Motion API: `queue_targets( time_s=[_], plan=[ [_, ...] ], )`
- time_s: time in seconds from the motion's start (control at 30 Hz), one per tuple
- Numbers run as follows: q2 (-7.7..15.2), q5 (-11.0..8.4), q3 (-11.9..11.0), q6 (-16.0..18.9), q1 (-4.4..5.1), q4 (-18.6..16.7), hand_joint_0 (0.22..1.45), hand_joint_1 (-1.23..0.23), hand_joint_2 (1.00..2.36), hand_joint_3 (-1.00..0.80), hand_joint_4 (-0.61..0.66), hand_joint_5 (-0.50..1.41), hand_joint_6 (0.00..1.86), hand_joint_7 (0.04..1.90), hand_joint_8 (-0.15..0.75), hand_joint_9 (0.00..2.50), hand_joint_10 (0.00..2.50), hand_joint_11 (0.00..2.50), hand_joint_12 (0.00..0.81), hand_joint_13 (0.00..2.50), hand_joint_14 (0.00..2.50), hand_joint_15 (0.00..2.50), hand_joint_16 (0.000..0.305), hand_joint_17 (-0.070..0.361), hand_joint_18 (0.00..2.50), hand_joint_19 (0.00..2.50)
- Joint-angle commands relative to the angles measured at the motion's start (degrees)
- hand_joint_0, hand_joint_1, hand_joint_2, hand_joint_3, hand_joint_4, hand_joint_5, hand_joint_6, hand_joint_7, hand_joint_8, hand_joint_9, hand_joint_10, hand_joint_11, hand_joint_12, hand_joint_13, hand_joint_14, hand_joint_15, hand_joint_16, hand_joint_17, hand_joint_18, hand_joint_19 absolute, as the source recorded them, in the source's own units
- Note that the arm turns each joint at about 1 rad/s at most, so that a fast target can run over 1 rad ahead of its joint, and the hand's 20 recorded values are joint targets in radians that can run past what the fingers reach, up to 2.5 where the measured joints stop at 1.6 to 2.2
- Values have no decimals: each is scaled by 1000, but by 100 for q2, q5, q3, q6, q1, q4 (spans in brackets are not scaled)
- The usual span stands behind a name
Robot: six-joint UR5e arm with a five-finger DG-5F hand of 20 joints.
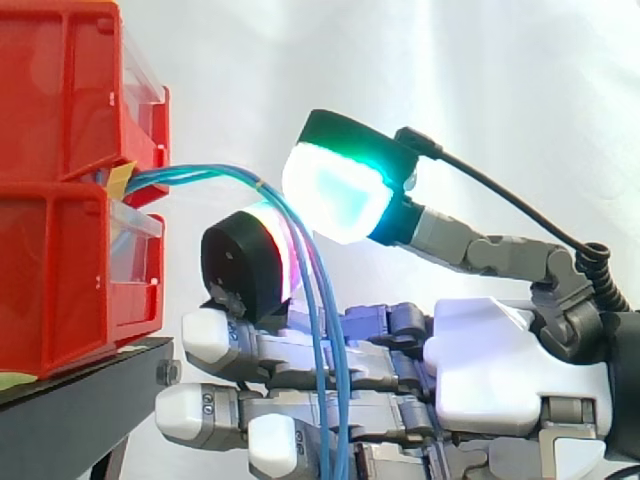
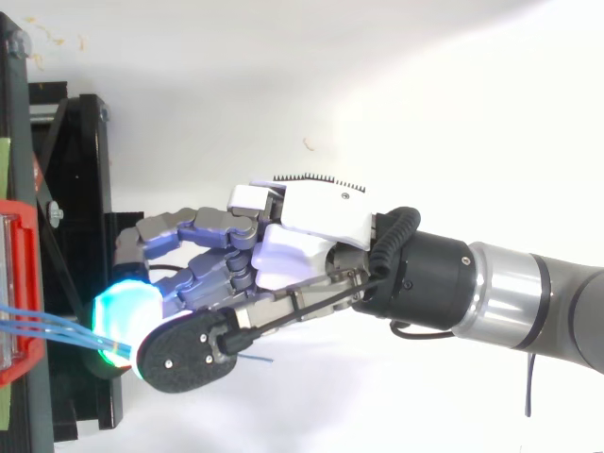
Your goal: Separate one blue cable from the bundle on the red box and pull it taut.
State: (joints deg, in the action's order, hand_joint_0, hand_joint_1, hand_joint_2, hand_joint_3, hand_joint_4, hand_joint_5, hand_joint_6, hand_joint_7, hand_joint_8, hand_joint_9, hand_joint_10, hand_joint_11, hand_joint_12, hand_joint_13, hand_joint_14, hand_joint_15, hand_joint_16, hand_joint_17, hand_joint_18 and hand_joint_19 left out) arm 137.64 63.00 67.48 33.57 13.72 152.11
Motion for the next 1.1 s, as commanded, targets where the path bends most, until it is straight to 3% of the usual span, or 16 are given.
queue_targets(
  time_s=[0.0, 0.57, 1.07],
  plan=[
    [0, -7, 2, -35, 8, 11, 603, -597, 1013, -242, 194, -131, 623, 1263, 335, 743, 11, 389, 372, 490, 7, 214, 52, 117, 624, 488],
    [0, 2, 2, -53, 8, 11, 573, -453, 1004, -447, 200, -94, 510, 1450, 334, 774, 10, 374, 359, 456, 6, 190, 49, 111, 581, 484],
    [0, -7, 2, -140, 8, 46, 466, -305, 1000, -500, 232, -89, 505, 1440, 371, 828, 11, 378, 397, 489, 6, 191, 57, 128, 643, 466]
  ],
)
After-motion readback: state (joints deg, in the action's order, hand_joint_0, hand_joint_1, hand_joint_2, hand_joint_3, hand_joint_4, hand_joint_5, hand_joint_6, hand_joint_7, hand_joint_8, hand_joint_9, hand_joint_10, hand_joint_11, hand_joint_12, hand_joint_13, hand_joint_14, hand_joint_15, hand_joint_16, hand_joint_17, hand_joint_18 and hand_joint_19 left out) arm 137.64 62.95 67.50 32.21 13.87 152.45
